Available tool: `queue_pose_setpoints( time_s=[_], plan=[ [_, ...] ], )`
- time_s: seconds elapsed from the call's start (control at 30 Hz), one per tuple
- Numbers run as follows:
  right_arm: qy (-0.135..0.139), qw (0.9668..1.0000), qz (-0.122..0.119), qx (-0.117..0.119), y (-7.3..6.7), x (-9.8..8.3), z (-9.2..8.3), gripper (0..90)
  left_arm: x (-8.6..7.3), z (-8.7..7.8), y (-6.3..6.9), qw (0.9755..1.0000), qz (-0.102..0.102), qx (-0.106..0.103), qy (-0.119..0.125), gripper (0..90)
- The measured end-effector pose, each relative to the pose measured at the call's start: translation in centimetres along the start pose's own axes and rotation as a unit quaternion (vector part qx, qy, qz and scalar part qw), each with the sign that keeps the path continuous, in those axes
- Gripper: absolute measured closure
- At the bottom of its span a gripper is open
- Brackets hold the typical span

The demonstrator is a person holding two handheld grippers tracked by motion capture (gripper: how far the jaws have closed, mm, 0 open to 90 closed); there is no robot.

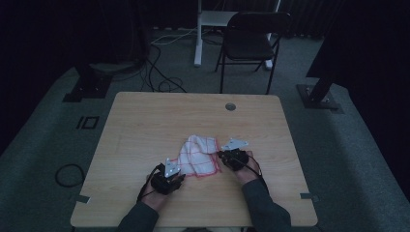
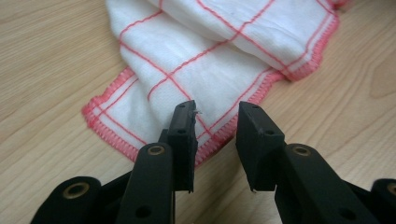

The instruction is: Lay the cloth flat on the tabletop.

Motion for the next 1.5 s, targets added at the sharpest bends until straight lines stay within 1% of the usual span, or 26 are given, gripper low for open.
queue_pose_setpoints(
  time_s=[0.23, 0.27, 0.4, 0.5, 0.67, 0.8, 0.9, 1.0, 1.1, 1.2, 1.23, 1.27, 1.3, 1.37, 1.43, 1.5],
  plan=[
    [-0.001, 1.0000, 0.002, -0.009, 0.9, -0.3, -0.6, 89.9, -0.1, -0.1, -0.8, 1.0000, -0.005, 0.009, -0.002, 68.6],
    [-0.001, 0.9999, 0.006, -0.010, 1.0, -0.4, -0.7, 89.9, -0.1, -0.2, -1.0, 0.9999, -0.005, 0.010, -0.003, 68.6],
    [-0.001, 0.9999, 0.007, -0.015, 1.6, -0.7, -1.0, 89.9, -0.2, -0.2, -1.5, 0.9999, -0.005, 0.016, -0.003, 68.6],
    [-0.001, 0.9998, 0.011, -0.019, 2.0, -0.8, -1.3, 89.9, -0.2, -0.2, -1.9, 0.9998, -0.009, 0.020, -0.003, 68.5],
    [-0.001, 0.9995, 0.014, -0.027, 2.6, -1.0, -1.7, 89.9, -0.2, -0.3, -2.5, 0.9996, -0.008, 0.026, -0.004, 68.3],
    [0.001, 0.9993, 0.018, -0.033, 3.2, -1.0, -2.1, 89.9, -0.3, -0.3, -3.3, 0.9993, -0.008, 0.035, -0.008, 67.9],
    [0.001, 0.9991, 0.021, -0.038, 3.7, -1.1, -2.3, 89.9, -0.3, -0.3, -4.1, 0.9990, -0.014, 0.042, -0.009, 67.8],
    [0.000, 0.9988, 0.024, -0.043, 4.1, -1.4, -2.6, 89.9, -0.2, -0.3, -4.8, 0.9986, -0.014, 0.049, -0.013, 67.8],
    [0.000, 0.9986, 0.026, -0.046, 4.4, -1.5, -2.7, 89.9, -0.2, -0.2, -5.2, 0.9983, -0.015, 0.055, -0.015, 67.5],
    [-0.001, 0.9984, 0.028, -0.048, 4.6, -1.7, -2.8, 89.9, -0.1, -0.2, -5.6, 0.9973, -0.018, 0.069, -0.021, 67.6],
    [-0.001, 0.9983, 0.031, -0.049, 4.7, -1.8, -2.9, 89.9, -0.1, -0.3, -5.7, 0.9970, -0.020, 0.071, -0.022, 67.7],
    [-0.002, 0.9983, 0.030, -0.050, 4.8, -1.8, -2.9, 89.9, 0.1, -0.5, -5.5, 0.9970, -0.025, 0.071, -0.017, 67.8],
    [-0.001, 0.9982, 0.032, -0.051, 4.8, -1.8, -2.9, 89.9, 0.4, -0.7, -5.3, 0.9973, -0.024, 0.069, -0.012, 67.8],
    [-0.001, 0.9982, 0.032, -0.051, 4.8, -1.9, -3.0, 89.9, 1.2, -1.1, -4.4, 0.9981, -0.014, 0.060, 0.003, 67.7],
    [-0.002, 0.9981, 0.033, -0.051, 4.8, -1.9, -2.9, 89.9, 2.2, -1.3, -3.1, 0.9989, -0.002, 0.044, 0.016, 67.3],
    [-0.002, 0.9982, 0.033, -0.051, 4.8, -1.9, -2.9, 89.9, 2.8, -1.2, -2.1, 0.9992, 0.005, 0.032, 0.022, 67.0]
  ],
)
Point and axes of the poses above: each handheld gripper's, and its own axes: z roughly forward along the jaws, x roughly out of its top, y roughly to its right, the point moved 8 cm from there along z, roughly forward along the jaws, and after that the axes turned 12 degrees about y, right-handed, at the moved point
